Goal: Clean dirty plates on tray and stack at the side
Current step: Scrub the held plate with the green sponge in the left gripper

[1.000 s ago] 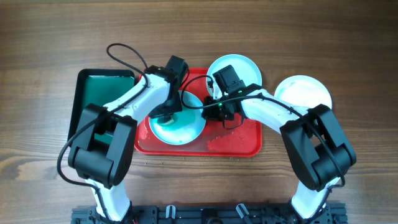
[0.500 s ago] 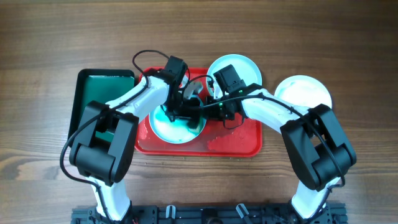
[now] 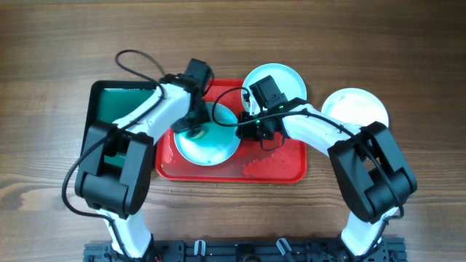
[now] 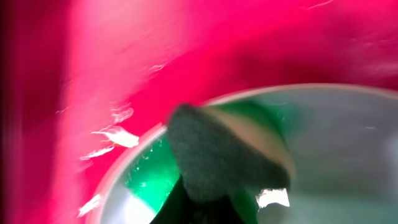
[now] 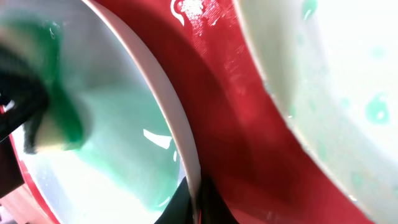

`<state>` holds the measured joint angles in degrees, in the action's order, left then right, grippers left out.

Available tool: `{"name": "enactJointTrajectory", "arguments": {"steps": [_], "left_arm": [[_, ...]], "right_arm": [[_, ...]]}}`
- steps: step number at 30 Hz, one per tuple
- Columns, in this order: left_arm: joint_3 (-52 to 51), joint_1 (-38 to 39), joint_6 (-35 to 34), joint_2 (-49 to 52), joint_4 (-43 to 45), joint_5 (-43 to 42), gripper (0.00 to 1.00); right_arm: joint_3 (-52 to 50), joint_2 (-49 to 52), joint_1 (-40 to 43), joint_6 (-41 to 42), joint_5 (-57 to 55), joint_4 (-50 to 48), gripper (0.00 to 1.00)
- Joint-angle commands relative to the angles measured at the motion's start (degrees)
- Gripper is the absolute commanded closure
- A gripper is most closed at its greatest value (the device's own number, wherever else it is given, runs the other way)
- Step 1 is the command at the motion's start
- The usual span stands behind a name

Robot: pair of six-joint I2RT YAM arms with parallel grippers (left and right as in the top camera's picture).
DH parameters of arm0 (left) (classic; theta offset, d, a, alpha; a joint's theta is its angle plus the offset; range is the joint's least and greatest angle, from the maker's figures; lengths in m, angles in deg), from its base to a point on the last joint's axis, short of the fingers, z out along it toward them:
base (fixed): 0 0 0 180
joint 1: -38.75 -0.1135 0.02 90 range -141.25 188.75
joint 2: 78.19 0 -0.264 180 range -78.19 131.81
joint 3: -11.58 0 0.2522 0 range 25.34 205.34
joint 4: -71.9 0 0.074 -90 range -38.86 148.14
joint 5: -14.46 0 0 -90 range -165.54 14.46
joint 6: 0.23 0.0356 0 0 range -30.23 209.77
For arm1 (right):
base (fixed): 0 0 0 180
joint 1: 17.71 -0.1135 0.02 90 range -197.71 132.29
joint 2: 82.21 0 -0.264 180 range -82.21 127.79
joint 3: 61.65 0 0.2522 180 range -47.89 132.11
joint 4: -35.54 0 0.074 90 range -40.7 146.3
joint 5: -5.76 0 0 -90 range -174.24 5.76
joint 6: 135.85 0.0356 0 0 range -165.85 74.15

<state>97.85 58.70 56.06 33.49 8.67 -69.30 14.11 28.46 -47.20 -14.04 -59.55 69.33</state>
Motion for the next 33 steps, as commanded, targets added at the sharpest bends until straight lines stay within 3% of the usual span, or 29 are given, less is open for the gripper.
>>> {"name": "enactJointTrajectory", "arguments": {"steps": [1,6,9,13,20,24,26,28,31,33], "left_arm": [[-2.6,-2.5,-1.0,2.4,-6.5,1.0,0.96],[-2.6,-1.3,25.0,2.4,-11.6,-24.5,0.96],[-2.6,-1.0,36.9,2.4,-13.0,-36.2,0.96],[-2.6,-1.0,39.6,2.4,-9.2,-39.3,0.96],[-2.6,-1.0,32.2,2.5,9.8,-38.4,0.96],[-2.6,-1.0,20.0,2.5,16.4,-19.2,0.96],[-2.6,-1.1,10.0,2.5,14.6,-1.2,0.96],[-2.6,-1.4,3.1,2.5,10.5,9.4,0.96],[-2.6,-2.1,-4.0,2.5,3.8,15.8,0.96],[-2.6,-2.3,-6.5,2.5,-0.9,15.6,0.96]], "right_arm": [[0.3,1.3,0.2,-0.1,0.9,0.6,0.96],[0.3,1.3,0.2,-0.2,0.9,0.6,0.96],[0.3,1.3,0.2,-0.2,1.0,0.6,0.96],[0.3,1.3,0.2,-0.2,1.0,0.7,0.96],[0.3,1.3,0.2,-0.1,0.9,0.7,0.96],[0.3,1.3,0.2,-0.2,0.9,0.8,0.96],[0.3,1.3,0.2,-0.2,0.9,0.8,0.96],[0.3,1.3,0.2,-0.2,0.9,0.8,0.96],[0.3,1.3,0.2,-0.2,0.9,0.8,0.96],[0.3,1.3,0.2,-0.2,0.9,0.8,0.96]]}}
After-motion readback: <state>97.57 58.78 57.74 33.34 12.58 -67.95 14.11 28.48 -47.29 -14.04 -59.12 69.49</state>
